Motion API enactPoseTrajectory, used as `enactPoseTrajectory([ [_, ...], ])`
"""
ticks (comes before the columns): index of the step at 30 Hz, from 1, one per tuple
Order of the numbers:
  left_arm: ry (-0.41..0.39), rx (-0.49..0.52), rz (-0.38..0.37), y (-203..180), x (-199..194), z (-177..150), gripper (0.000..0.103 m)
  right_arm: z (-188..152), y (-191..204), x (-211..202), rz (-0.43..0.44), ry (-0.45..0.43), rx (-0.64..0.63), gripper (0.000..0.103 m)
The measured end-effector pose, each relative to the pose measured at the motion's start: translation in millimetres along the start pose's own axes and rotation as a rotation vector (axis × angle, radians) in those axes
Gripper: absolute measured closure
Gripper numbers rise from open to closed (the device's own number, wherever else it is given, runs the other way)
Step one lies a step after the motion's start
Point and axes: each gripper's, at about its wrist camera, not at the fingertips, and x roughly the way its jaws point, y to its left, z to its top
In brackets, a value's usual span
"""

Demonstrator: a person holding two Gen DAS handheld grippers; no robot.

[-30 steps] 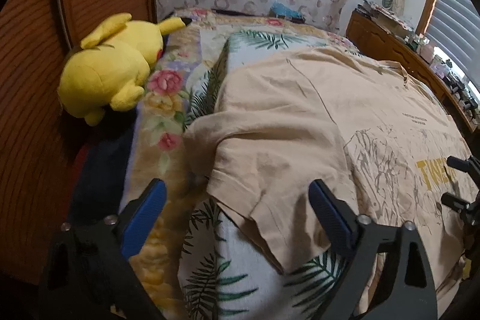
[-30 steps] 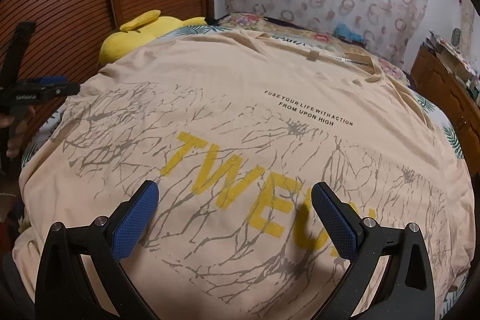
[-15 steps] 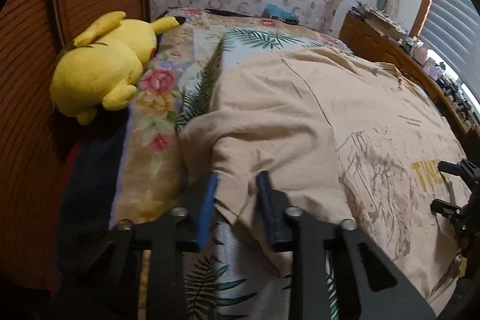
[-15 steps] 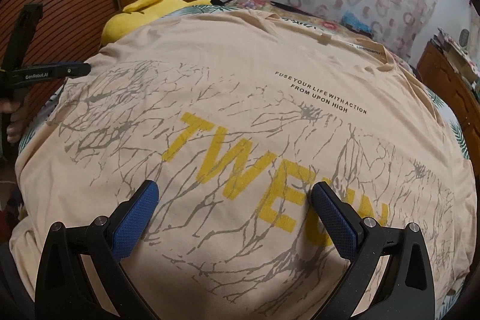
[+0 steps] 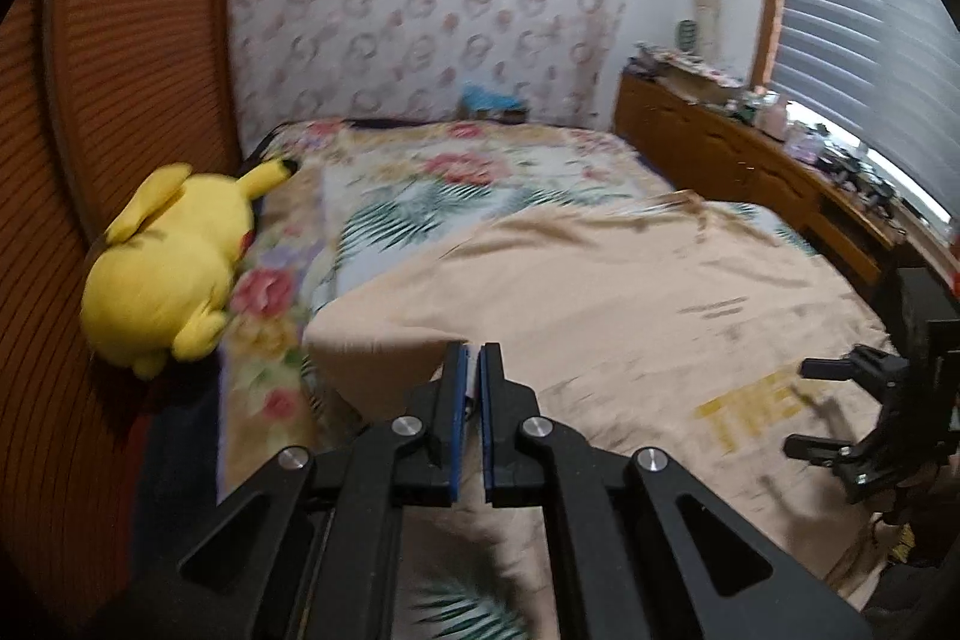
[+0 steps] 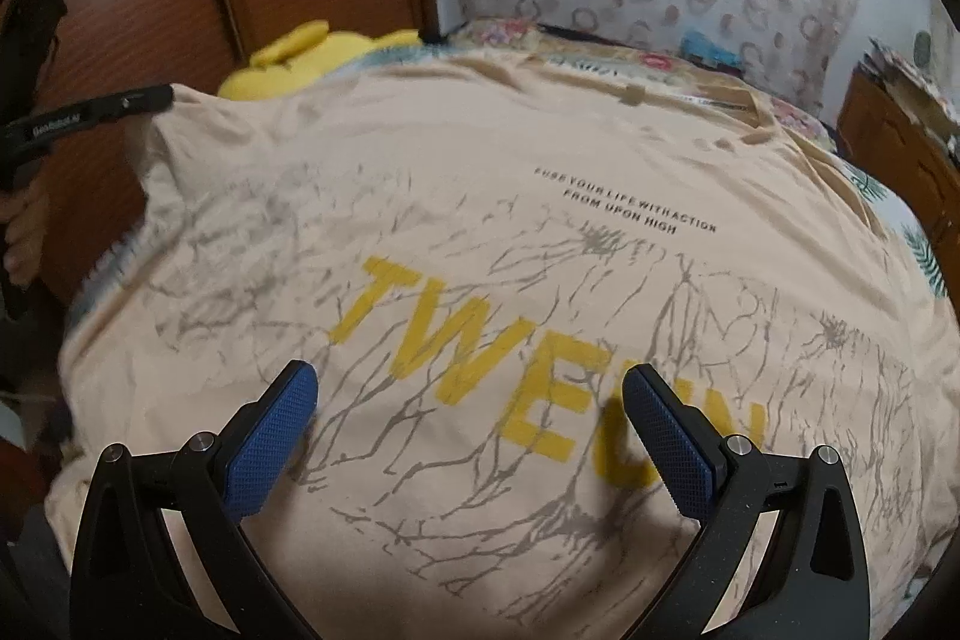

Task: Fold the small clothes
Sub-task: 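Grasp the shirt side with the left tool, fold it toward the center, release, then move the right tool to the opposite side edge of the shirt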

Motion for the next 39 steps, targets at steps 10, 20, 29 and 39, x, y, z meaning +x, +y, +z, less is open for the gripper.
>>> enactPoseTrajectory([
  [10,0.036,0.103,-0.112,-79.1,22.9,22.5,0.1,1.7,-19.8,-32.5,-0.077,-0.064,0.015,0.004],
  [20,0.032,0.087,-0.031,-63.1,7.4,7.4,0.073,1.1,-24.2,-32.6,-0.067,-0.063,0.001,0.016],
  [29,-0.036,0.009,0.051,-26.0,-26.1,-19.4,0.047,29.5,-4.1,-20.2,-0.057,-0.086,-0.118,0.032],
  [39,-0.062,0.004,0.115,-13.7,-39.5,-39.2,0.042,66.4,42.4,9.2,0.115,-0.031,-0.246,0.036],
])
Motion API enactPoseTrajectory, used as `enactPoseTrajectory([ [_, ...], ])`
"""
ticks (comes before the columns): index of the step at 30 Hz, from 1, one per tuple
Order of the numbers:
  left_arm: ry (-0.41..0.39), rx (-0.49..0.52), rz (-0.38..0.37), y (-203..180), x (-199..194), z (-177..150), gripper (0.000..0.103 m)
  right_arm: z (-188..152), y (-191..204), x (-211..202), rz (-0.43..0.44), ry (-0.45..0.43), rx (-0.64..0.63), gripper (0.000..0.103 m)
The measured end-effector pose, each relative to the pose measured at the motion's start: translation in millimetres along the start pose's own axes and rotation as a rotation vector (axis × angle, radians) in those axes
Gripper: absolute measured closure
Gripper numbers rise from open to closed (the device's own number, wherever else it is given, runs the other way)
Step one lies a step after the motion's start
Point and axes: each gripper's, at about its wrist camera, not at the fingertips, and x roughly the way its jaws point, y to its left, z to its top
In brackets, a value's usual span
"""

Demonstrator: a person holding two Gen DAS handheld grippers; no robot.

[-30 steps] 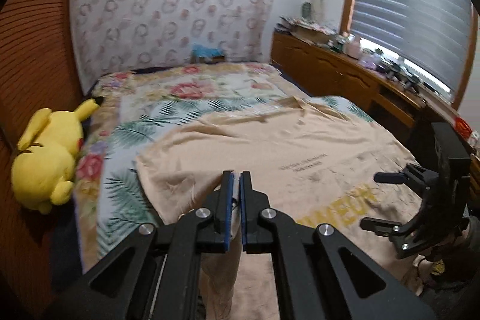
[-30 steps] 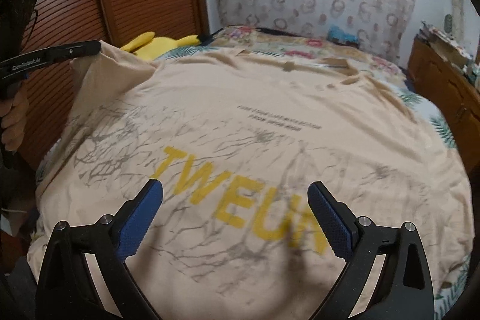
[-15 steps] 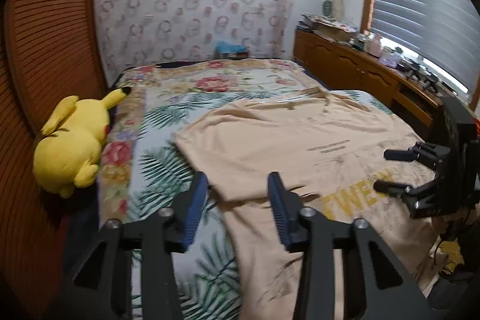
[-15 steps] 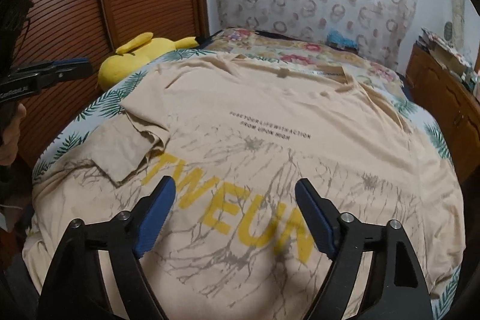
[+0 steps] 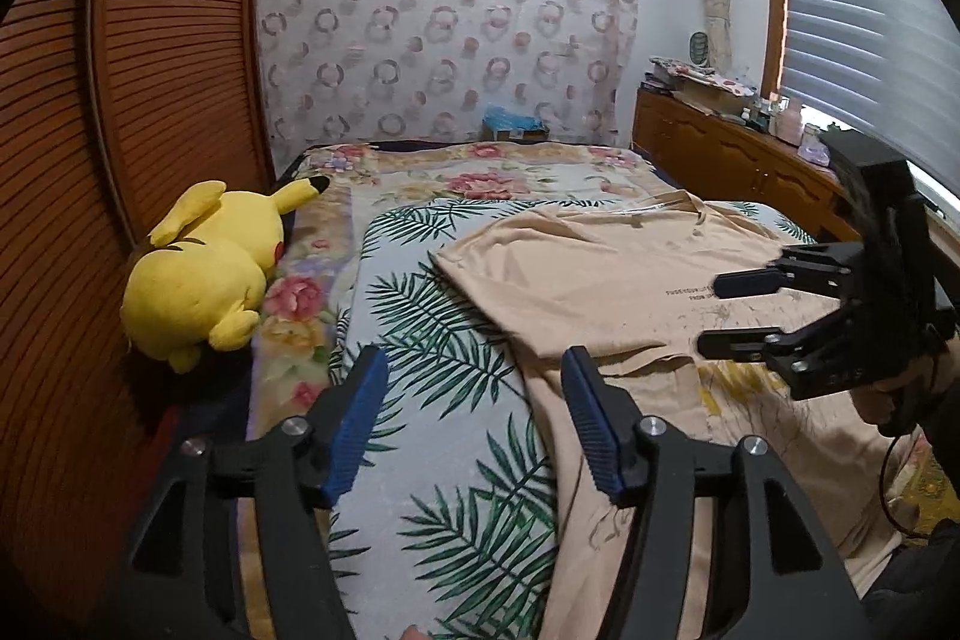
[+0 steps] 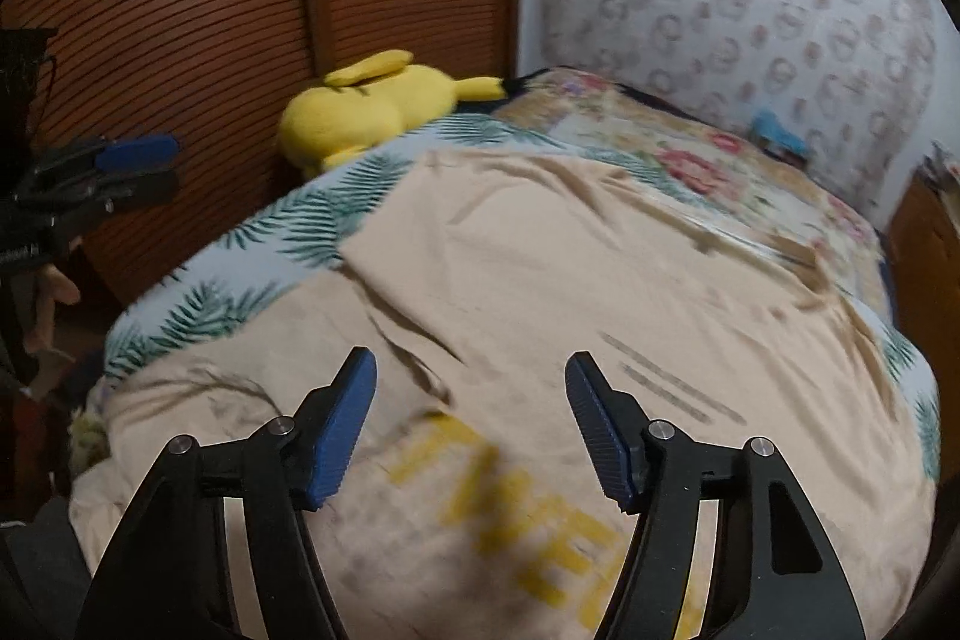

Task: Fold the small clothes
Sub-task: 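Move the right tool to the opposite side edge of the shirt, then grasp that side with the right tool, fold it toward the center, release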

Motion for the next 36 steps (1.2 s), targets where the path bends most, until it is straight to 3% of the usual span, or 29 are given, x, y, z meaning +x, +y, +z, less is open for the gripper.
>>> enactPoseTrajectory([
  [4,0.0,-0.017,-0.001,5.1,-0.8,-6.7,0.04,15.2,16.5,25.0,0.05,0.022,-0.05,0.037],
  [12,0.021,-0.05,-0.003,13.5,6.2,-20.7,0.037,37.9,40.5,79.9,0.095,0.102,-0.138,0.054],
  [17,0.036,-0.053,-0.009,12.5,10.0,-27.3,0.036,44.5,46.7,103.0,0.052,0.142,-0.18,0.068],
  [18,0.038,-0.053,-0.011,11.8,10.6,-29.1,0.036,45.3,45.1,105.9,0.043,0.148,-0.181,0.074],
  [21,0.042,-0.056,-0.015,13.3,11.6,-31.3,0.036,47.8,35.8,106.6,0.05,0.143,-0.154,0.089],
  [24,0.044,-0.061,-0.016,13.5,12.2,-31.9,0.035,52.3,23.9,101.9,0.057,0.117,-0.115,0.096],
  [30,0.048,-0.056,-0.024,9.4,13.1,-32.2,0.035,61.5,-5.8,86.6,-0.014,0.045,-0.037,0.097],
  [34,0.049,-0.052,-0.029,6.0,13.9,-30.8,0.035,64.3,-40.4,82.0,-0.121,0.039,0.064,0.096],
  [35,0.049,-0.052,-0.031,5.3,14.3,-30.6,0.034,64.0,-51.1,81.4,-0.15,0.04,0.094,0.094],
  [36,0.05,-0.051,-0.032,4.3,14.7,-30.6,0.034,64.6,-57.9,81.6,-0.179,0.046,0.111,0.084],
])
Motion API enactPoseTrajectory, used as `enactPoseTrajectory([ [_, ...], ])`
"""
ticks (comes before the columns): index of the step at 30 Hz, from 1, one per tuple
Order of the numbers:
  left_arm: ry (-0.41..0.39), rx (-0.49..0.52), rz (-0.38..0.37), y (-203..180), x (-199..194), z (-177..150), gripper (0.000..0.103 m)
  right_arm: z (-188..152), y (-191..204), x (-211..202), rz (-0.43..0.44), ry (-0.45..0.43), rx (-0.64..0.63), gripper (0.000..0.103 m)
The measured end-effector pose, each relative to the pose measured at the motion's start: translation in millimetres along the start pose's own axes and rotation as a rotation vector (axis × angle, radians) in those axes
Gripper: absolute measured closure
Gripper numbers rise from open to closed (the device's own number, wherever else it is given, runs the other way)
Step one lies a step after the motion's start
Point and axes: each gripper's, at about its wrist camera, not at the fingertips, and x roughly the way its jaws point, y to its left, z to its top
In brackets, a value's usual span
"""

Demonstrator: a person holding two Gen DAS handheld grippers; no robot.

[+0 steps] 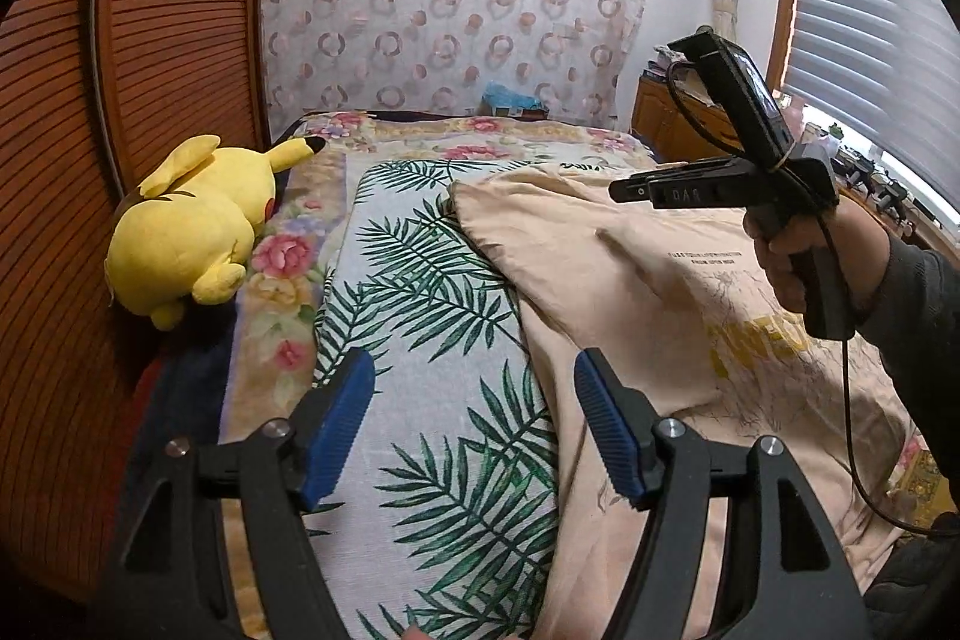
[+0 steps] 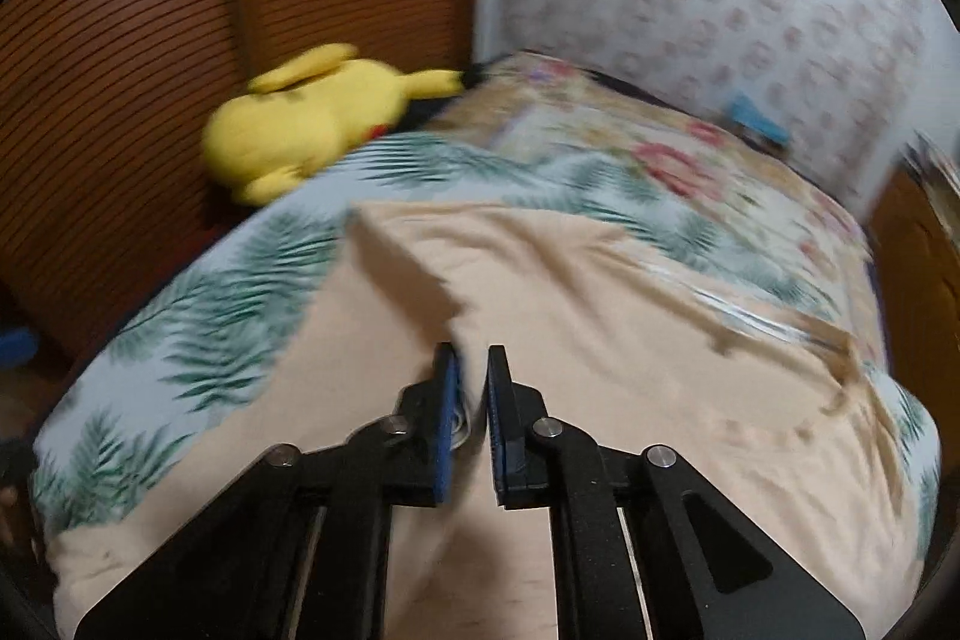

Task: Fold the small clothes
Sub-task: 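Grasp that side with the right tool, fold it toward the center, release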

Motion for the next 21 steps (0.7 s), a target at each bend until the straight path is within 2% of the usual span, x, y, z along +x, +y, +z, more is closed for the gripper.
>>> enactPoseTrajectory([
  [1,0.003,0.002,-0.001,-1.5,0.8,-0.6,0.034,0.0,-5.1,-0.2,-0.016,0.002,0.01,0.078],
  [4,0.01,0.007,-0.005,-4.0,3.1,-1.2,0.034,-2.6,-13.2,-3.7,-0.008,0.004,0.023,0.075],
  [9,0.019,0.009,-0.009,-7.9,7.4,-0.6,0.033,-13.1,-2.4,-7.9,0.053,0.006,0.0,0.075],
  [13,0.03,0.013,-0.011,-10.1,10.4,-1.8,0.033,-20.4,17.4,4.3,0.092,0.038,-0.052,0.075],
  [17,0.034,0.012,-0.013,-11.0,11.6,-2.6,0.033,-28.6,23.6,23.9,0.034,0.091,-0.084,0.075],
  [21,0.038,0.009,-0.014,-10.8,13.3,-3.7,0.033,-30.9,11.7,24.6,0.02,0.095,-0.064,0.077],
])
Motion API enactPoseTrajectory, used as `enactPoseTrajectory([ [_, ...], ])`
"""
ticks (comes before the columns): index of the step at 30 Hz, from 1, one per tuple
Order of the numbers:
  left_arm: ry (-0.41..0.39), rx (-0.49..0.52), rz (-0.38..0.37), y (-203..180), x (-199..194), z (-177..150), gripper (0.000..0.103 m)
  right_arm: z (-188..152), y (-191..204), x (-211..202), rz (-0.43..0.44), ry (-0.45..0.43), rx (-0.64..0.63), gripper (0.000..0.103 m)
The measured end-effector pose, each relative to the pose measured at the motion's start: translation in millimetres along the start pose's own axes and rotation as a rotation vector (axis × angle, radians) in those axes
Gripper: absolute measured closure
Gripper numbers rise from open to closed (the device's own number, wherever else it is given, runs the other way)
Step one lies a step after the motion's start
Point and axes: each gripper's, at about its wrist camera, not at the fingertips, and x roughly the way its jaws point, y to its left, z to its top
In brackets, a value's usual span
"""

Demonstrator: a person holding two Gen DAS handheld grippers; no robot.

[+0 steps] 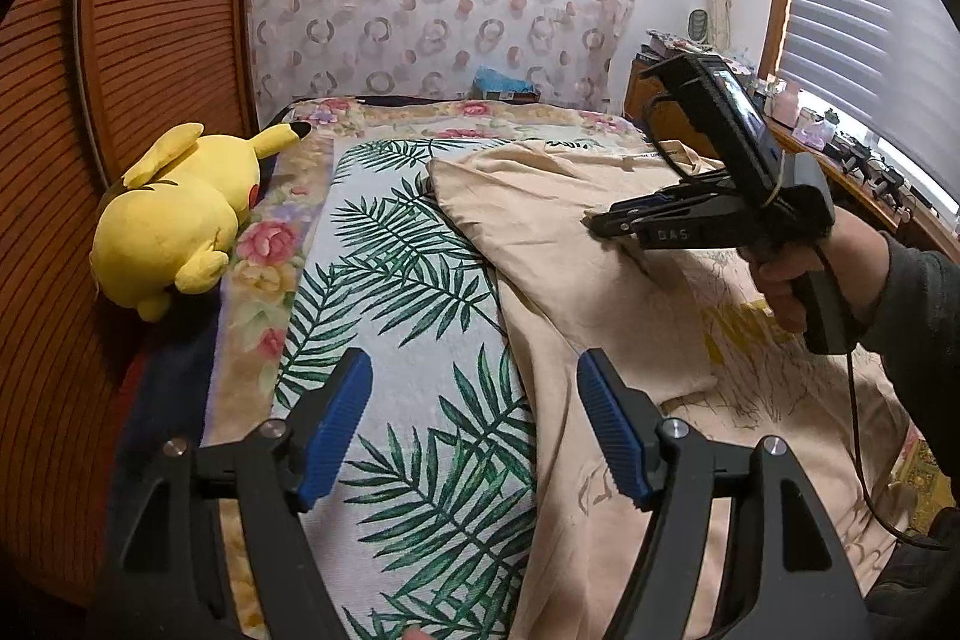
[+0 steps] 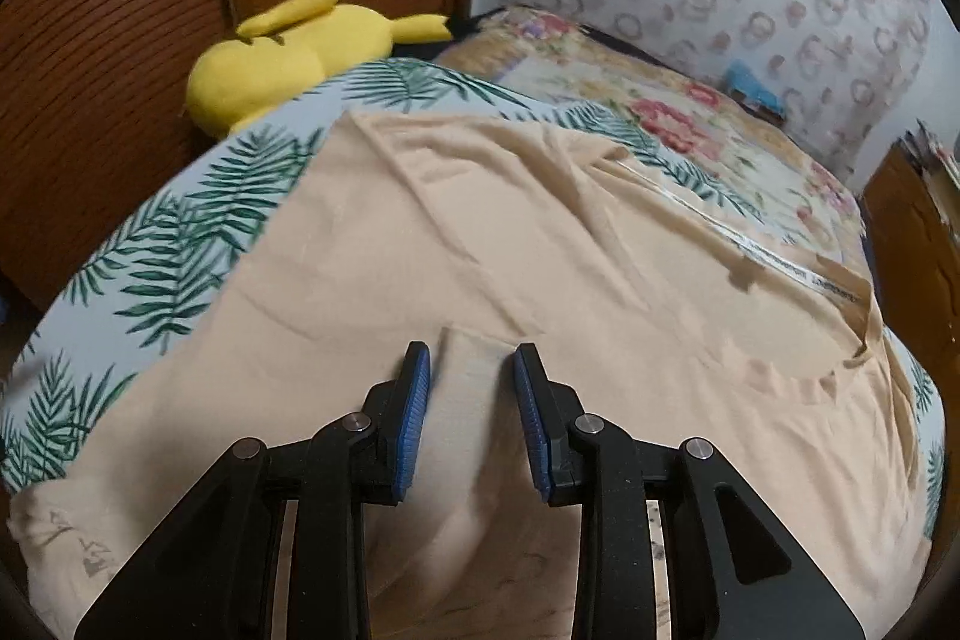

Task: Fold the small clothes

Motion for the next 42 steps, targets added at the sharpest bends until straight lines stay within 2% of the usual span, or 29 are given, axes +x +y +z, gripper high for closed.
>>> enactPoseTrajectory([
  [1,0.001,-0.002,-0.001,-0.3,0.4,-0.4,0.032,-0.7,-1.6,-0.5,0.011,0.002,-0.007,0.085],
  [3,0.001,-0.003,-0.003,-1.3,0.5,-1.0,0.032,-3.6,-5.8,-4.1,0.027,0.001,-0.022,0.094],
  [10,0.002,0.004,-0.009,-5.3,0.5,-0.7,0.032,-11.4,-35.2,-30.6,-0.007,-0.042,0.062,0.098],
  [11,0.002,0.004,-0.01,-5.0,1.0,-0.6,0.032,-14.1,-41.2,-34.3,-0.011,-0.036,0.084,0.097],
  [13,0.003,0.006,-0.01,-7.9,2.8,1.5,0.032,-18.2,-46.1,-40.4,0.0,-0.041,0.102,0.086],
  [15,0.005,0.01,-0.013,-10.3,4.4,3.0,0.032,-22.9,-50.4,-47.0,-0.013,-0.045,0.099,0.081],
  [18,0.008,0.023,-0.017,-16.9,7.1,6.6,0.032,-30.7,-58.3,-56.1,0.001,-0.05,0.109,0.065],
  [21,0.014,0.036,-0.023,-21.7,11.2,9.8,0.032,-41.2,-67.8,-65.9,0.0,-0.058,0.125,0.059],
  [27,0.024,0.057,-0.043,-34.0,21.2,16.0,0.032,-70.3,-89.7,-81.3,-0.034,-0.048,0.152,0.058],
  [36,0.062,0.102,-0.092,-64.7,46.6,25.5,0.032,-123.5,-121.8,-99.1,-0.137,-0.009,0.164,0.058],
  [42,0.099,0.146,-0.118,-87.6,63.2,31.8,0.032,-145.0,-131.5,-96.9,-0.137,0.011,0.174,0.056],
])
